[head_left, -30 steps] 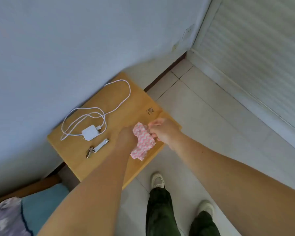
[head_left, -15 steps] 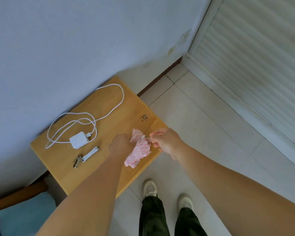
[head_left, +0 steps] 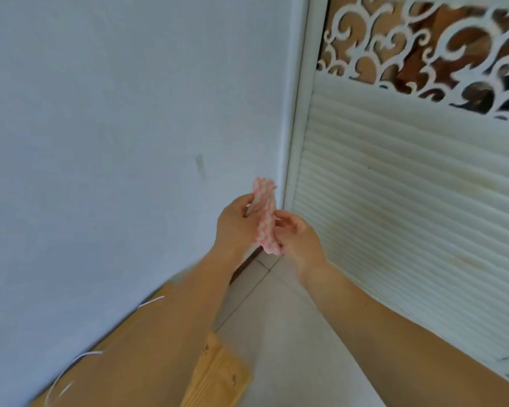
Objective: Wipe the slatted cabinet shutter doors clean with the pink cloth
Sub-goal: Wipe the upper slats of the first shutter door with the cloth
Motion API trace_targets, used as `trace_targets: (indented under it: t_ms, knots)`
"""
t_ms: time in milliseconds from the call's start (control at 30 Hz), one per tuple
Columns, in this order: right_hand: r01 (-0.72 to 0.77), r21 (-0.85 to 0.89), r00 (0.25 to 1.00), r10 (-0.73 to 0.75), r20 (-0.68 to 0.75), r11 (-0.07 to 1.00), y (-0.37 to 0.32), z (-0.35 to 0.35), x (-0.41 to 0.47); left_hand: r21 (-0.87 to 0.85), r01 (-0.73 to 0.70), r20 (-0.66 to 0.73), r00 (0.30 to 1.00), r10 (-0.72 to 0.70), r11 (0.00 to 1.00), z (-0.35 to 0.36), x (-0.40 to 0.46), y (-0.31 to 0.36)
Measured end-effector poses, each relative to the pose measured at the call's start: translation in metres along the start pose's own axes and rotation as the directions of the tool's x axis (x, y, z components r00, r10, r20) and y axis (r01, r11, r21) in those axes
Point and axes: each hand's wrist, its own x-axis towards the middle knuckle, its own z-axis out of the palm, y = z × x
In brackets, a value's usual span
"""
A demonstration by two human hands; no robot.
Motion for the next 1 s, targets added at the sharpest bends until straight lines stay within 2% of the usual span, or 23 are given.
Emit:
trace_targets:
  t_ms: [67,167,333,467,700,800,900,1000]
  knots:
    - [0.128,0.015,0.992,-0.128,-0.010,0.992,-0.047,-0.019,0.010,-0.030,-0.109,0.028,0.994,0.110,0.994,0.022,0.009,0.052]
    - [0.317,0.040,0.948,-0.317,0.021,0.948,-0.122,-0.049,0.014,0.013,-0.291,0.041,0.956,0.291,0.956,0.055,0.019,0.125]
    - [0.391,0.358,0.913,-0.408,-0.030,0.848,-0.218,-0.087,0.013,0.042,-0.532,0.101,0.844,0.526,0.846,0.097,0.017,0.211]
    - [0.375,0.470,0.922,-0.372,-0.104,0.799,-0.276,-0.117,0.022,-0.134,-0.561,0.075,0.817,0.572,0.817,0.108,0.026,0.269]
    - [0.398,0.543,0.916,-0.282,-0.286,0.740,-0.389,-0.152,0.031,-0.135,-0.646,0.013,0.757,0.653,0.752,0.114,0.089,0.364]
    - [0.480,0.489,0.875,-0.359,-0.325,0.728,-0.437,-0.155,0.030,-0.094,-0.704,0.021,0.706,0.708,0.704,0.114,0.122,0.405]
    - [0.608,0.434,0.793,-0.485,-0.367,0.665,-0.480,-0.154,0.049,-0.095,-0.744,0.021,0.663,0.748,0.662,0.112,0.158,0.440]
    - [0.704,0.401,0.707,-0.526,-0.472,0.587,-0.533,-0.148,0.072,-0.077,-0.788,0.022,0.611,0.791,0.611,0.108,0.196,0.478]
